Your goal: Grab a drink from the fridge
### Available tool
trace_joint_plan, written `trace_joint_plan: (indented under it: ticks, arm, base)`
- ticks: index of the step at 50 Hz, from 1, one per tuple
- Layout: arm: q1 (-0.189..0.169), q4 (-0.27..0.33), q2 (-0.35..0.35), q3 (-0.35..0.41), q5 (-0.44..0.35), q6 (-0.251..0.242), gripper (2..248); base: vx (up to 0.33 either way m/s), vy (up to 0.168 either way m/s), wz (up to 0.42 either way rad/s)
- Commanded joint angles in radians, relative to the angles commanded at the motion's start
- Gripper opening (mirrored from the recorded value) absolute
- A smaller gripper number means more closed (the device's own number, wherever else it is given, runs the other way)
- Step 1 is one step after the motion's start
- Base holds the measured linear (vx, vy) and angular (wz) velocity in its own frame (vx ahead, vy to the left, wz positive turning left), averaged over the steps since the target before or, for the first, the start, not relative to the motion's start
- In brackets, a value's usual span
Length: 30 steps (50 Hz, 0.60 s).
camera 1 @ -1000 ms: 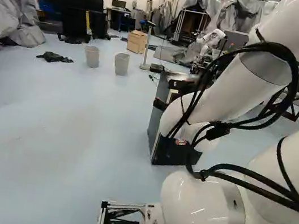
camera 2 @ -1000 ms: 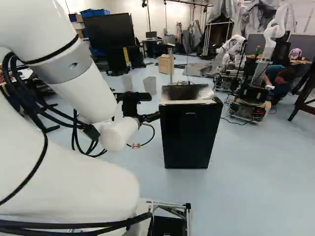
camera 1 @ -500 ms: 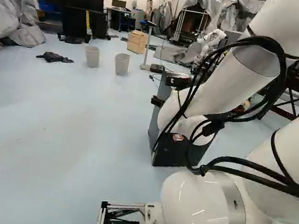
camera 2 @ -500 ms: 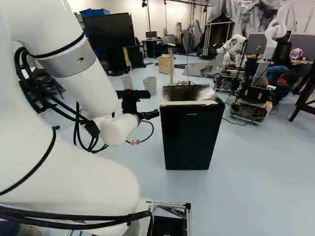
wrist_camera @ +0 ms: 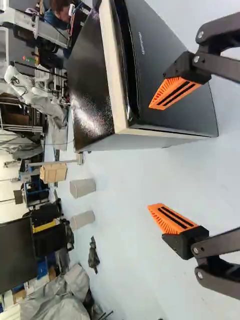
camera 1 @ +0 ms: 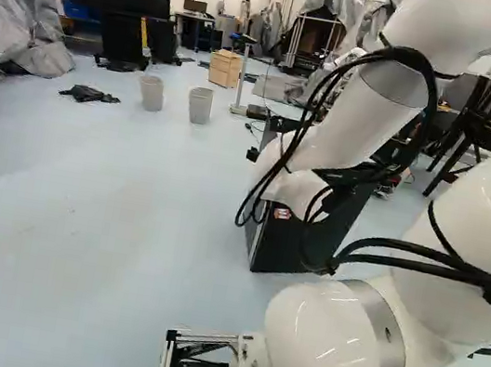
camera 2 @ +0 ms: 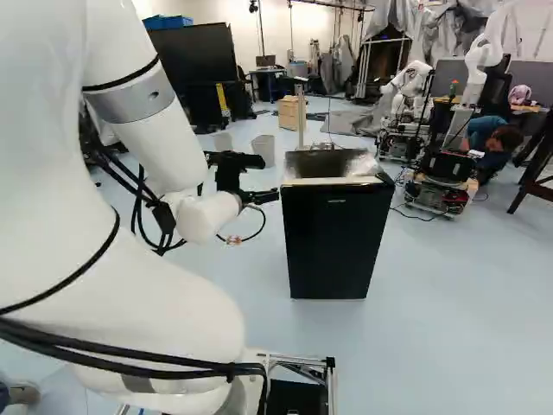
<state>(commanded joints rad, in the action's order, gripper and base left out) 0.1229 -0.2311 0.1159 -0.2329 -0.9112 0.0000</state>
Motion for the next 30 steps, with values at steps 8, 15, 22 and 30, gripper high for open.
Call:
trace_joint_plan:
  ticks: [8,15,22,30]
  arm:
    - [0.03,-0.081,-0.027,-0.017,-0.029,0.0,247]
    - [0.055,-0.154,-0.06,-0.032,-0.058,0.0,247]
    - [0.081,-0.227,-0.094,-0.047,-0.089,0.0,247]
    - [0.109,-0.311,-0.135,-0.065,-0.125,0.0,247]
  base:
    - [0.0,0.0,0.0]
    - [0.0,0.0,0.0]
    - [0.0,0.0,0.0]
    - [0.0,0.0,0.0]
